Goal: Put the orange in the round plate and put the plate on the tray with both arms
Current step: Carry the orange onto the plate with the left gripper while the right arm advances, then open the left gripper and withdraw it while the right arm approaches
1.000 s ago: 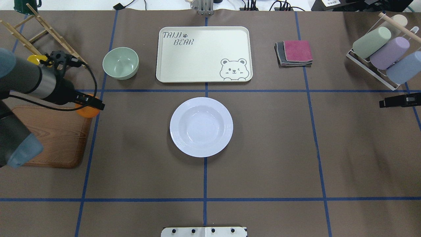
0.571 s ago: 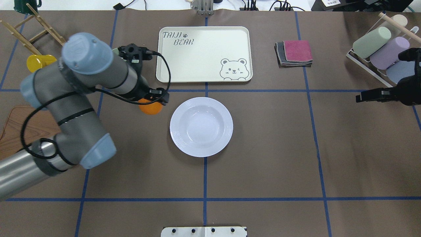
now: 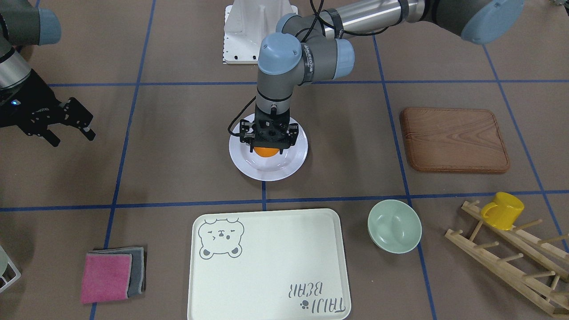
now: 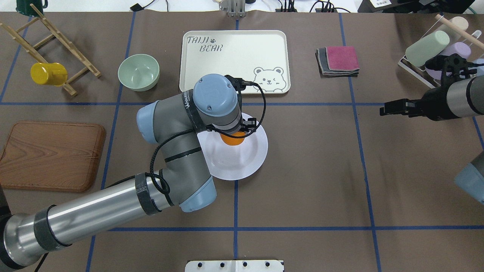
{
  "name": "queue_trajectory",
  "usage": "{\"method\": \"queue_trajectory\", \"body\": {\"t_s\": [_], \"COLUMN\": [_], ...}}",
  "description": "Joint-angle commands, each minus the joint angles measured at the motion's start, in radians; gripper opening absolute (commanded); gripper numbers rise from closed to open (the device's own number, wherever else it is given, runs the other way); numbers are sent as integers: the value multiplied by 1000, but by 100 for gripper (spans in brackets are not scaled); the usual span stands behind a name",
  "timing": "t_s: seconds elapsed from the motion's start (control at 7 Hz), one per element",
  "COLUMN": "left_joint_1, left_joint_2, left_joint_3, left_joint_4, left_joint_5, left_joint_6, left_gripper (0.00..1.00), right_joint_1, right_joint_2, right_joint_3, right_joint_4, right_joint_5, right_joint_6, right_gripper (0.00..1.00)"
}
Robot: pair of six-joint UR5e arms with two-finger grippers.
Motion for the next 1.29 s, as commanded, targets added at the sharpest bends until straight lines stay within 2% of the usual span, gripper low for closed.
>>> {"method": "queue_trajectory", "body": {"t_s": [0.0, 0.29, 0.43, 0.57, 0.71, 0.86, 1.14], "left_joint_1": [38, 34, -55, -162, -271, -398, -651], "left_joint_2": [18, 24, 24, 60, 152, 242, 426], "left_joint_3": [10, -33, -94, -214, -351, -404, -421], "left_joint_4": [-3, -13, 83, 233, 344, 392, 392], "left_joint_5": [44, 60, -25, -132, -209, -284, -360], "left_joint_6": [-1, 2, 93, 240, 413, 641, 1025], "left_gripper": [98, 99, 98, 98, 98, 98, 98], "right_joint_1": [-4, -8, -8, -16, -49, -123, -247], "right_joint_2": [9, 29, 61, 81, 96, 98, 110], "right_joint_3": [-2, -2, -2, 4, 22, 59, 138], "right_joint_4": [0, 0, 0, 8, 10, 11, 11], "right_joint_5": [0, -3, -2, -5, -40, -143, -293], "right_joint_6": [3, 58, 193, 362, 496, 615, 907], "right_gripper": [100, 100, 100, 100, 100, 100, 100]}}
